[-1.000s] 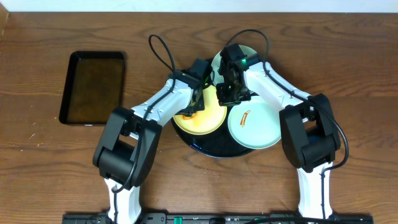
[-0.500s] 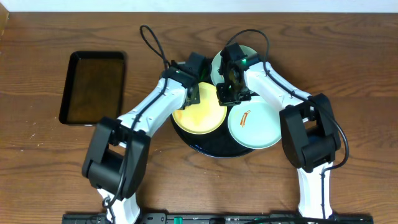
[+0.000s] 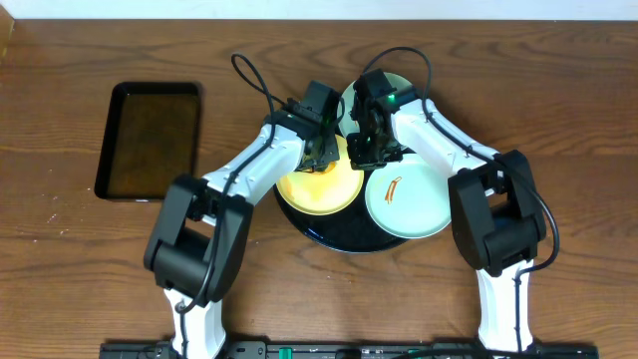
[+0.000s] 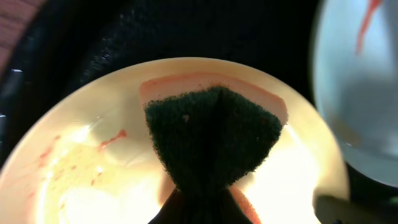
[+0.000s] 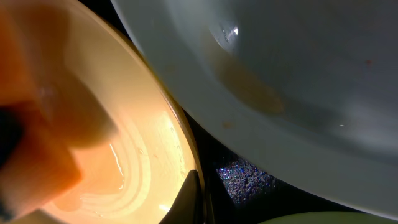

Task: Clean dirty plates on tray and stack at the side
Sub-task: 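Scrub the sauce on the yellow plate with the held sponge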

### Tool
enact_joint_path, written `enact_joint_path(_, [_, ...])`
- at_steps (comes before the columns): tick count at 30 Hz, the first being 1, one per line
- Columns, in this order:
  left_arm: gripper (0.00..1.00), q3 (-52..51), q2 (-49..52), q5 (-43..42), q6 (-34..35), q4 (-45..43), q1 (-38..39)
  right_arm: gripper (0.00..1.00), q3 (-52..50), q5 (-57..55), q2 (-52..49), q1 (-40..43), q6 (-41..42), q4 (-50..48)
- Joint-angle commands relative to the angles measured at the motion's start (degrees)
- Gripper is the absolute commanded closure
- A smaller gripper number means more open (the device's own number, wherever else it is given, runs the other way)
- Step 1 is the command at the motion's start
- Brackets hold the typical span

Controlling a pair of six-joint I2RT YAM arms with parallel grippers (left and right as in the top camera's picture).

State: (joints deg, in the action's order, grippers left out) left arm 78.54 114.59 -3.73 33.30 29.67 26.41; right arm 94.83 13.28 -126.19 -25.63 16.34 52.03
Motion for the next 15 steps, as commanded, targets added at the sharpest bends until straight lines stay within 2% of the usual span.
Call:
enact_joint_path(1, [0.93, 0.04, 3.23, -0.46, 1.51, -1.36, -0.31, 0.99, 1.03, 0.28, -0.26, -0.33, 0.81, 0.02])
enact_joint_path(3, [0.93, 0.04, 4.52, 0.72, 1.49, -1.51, -0.39, 0.99, 1.03, 0.28, -0.26, -0.33, 0.81, 0.07])
enact_joint_path(15, [0.92, 0.09, 4.07, 23.10, 0.96, 8.92, -3.32, 0.99, 1.03, 0.28, -0.26, -0.33, 0.81, 0.07])
